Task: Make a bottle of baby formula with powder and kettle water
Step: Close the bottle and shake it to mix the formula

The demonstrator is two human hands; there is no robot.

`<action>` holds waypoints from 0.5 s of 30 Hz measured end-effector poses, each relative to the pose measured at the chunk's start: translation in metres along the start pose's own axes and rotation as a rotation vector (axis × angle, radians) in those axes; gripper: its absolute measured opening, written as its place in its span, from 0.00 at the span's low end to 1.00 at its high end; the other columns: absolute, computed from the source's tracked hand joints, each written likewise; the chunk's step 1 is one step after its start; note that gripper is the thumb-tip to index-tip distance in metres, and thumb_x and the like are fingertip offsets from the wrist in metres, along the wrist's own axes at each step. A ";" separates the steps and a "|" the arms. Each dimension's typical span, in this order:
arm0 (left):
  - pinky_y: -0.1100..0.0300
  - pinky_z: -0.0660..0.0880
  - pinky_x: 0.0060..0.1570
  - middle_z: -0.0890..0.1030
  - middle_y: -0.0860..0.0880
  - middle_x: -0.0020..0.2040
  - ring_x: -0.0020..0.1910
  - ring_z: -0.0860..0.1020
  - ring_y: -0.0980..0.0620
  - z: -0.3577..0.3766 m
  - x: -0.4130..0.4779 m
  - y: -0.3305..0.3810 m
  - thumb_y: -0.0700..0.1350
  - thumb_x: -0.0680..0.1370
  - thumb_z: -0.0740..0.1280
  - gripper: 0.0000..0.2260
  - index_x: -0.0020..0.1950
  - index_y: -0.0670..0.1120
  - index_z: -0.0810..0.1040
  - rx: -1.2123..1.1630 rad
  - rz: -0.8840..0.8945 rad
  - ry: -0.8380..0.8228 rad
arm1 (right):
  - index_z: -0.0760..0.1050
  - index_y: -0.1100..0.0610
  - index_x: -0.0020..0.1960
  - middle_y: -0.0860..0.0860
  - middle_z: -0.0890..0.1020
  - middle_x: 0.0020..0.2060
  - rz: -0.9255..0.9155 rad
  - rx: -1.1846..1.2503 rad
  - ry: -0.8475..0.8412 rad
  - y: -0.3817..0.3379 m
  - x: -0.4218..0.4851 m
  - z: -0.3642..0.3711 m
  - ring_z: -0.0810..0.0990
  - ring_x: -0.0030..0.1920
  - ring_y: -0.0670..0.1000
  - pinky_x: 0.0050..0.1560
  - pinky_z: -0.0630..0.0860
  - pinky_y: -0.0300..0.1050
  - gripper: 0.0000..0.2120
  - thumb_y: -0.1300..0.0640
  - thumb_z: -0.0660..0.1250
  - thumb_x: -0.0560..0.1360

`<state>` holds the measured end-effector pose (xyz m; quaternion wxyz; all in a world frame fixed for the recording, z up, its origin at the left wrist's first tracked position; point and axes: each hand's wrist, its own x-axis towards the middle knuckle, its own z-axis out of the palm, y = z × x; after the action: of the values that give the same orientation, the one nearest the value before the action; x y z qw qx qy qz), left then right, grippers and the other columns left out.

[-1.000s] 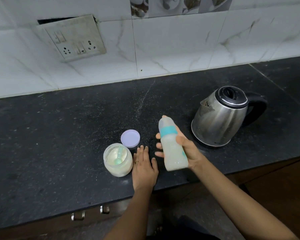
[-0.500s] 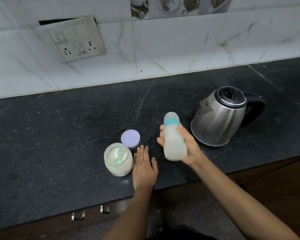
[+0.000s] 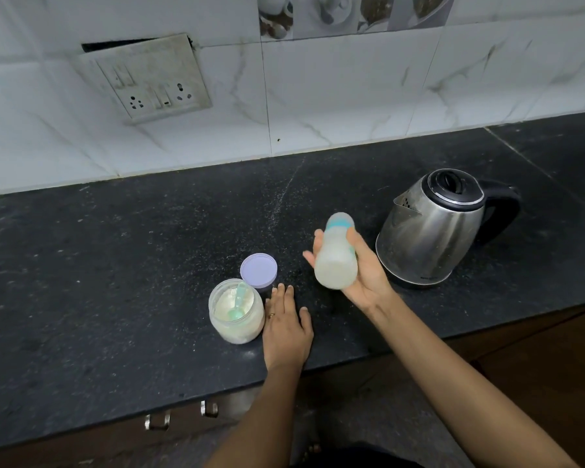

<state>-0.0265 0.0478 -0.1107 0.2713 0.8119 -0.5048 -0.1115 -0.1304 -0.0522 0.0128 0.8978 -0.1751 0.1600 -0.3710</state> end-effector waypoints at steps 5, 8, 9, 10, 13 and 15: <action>0.56 0.50 0.73 0.66 0.42 0.73 0.74 0.62 0.46 0.000 0.000 0.000 0.49 0.78 0.54 0.24 0.72 0.42 0.66 0.003 0.004 0.015 | 0.65 0.56 0.68 0.60 0.81 0.49 -0.039 -0.066 -0.092 0.001 -0.008 0.010 0.82 0.45 0.56 0.49 0.80 0.59 0.39 0.59 0.80 0.62; 0.57 0.48 0.73 0.66 0.43 0.74 0.74 0.61 0.47 0.000 0.000 0.000 0.49 0.78 0.54 0.24 0.73 0.42 0.66 -0.002 0.004 0.009 | 0.69 0.62 0.61 0.59 0.81 0.46 -0.077 0.051 -0.015 0.001 -0.007 0.006 0.83 0.43 0.55 0.46 0.81 0.57 0.32 0.57 0.79 0.63; 0.57 0.48 0.73 0.65 0.43 0.74 0.74 0.61 0.47 0.001 0.001 0.000 0.49 0.78 0.54 0.24 0.73 0.42 0.66 -0.007 0.003 0.009 | 0.68 0.62 0.65 0.59 0.80 0.48 -0.032 -0.018 -0.073 0.001 -0.010 0.008 0.82 0.43 0.55 0.46 0.81 0.57 0.36 0.56 0.80 0.62; 0.57 0.48 0.73 0.65 0.43 0.74 0.74 0.61 0.47 0.000 0.000 0.000 0.49 0.78 0.54 0.24 0.73 0.42 0.66 -0.011 0.000 0.013 | 0.64 0.60 0.70 0.59 0.79 0.50 0.001 -0.116 -0.116 0.002 -0.011 0.005 0.81 0.43 0.55 0.47 0.81 0.56 0.41 0.57 0.80 0.63; 0.56 0.50 0.74 0.66 0.43 0.74 0.74 0.61 0.47 0.002 0.000 -0.001 0.49 0.78 0.55 0.24 0.73 0.42 0.66 -0.004 -0.004 0.017 | 0.60 0.54 0.74 0.60 0.78 0.53 -0.024 -0.200 -0.132 -0.001 -0.009 0.011 0.82 0.44 0.56 0.46 0.81 0.55 0.49 0.58 0.82 0.60; 0.57 0.50 0.74 0.66 0.43 0.74 0.74 0.61 0.48 0.001 0.000 -0.001 0.49 0.78 0.54 0.24 0.73 0.42 0.65 0.000 -0.004 0.015 | 0.62 0.58 0.72 0.59 0.82 0.50 -0.047 -0.052 0.001 -0.001 -0.006 0.004 0.83 0.43 0.54 0.44 0.81 0.54 0.53 0.58 0.85 0.53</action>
<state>-0.0265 0.0475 -0.1124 0.2748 0.8136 -0.5013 -0.1060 -0.1331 -0.0482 0.0180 0.8840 -0.2018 0.1660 -0.3877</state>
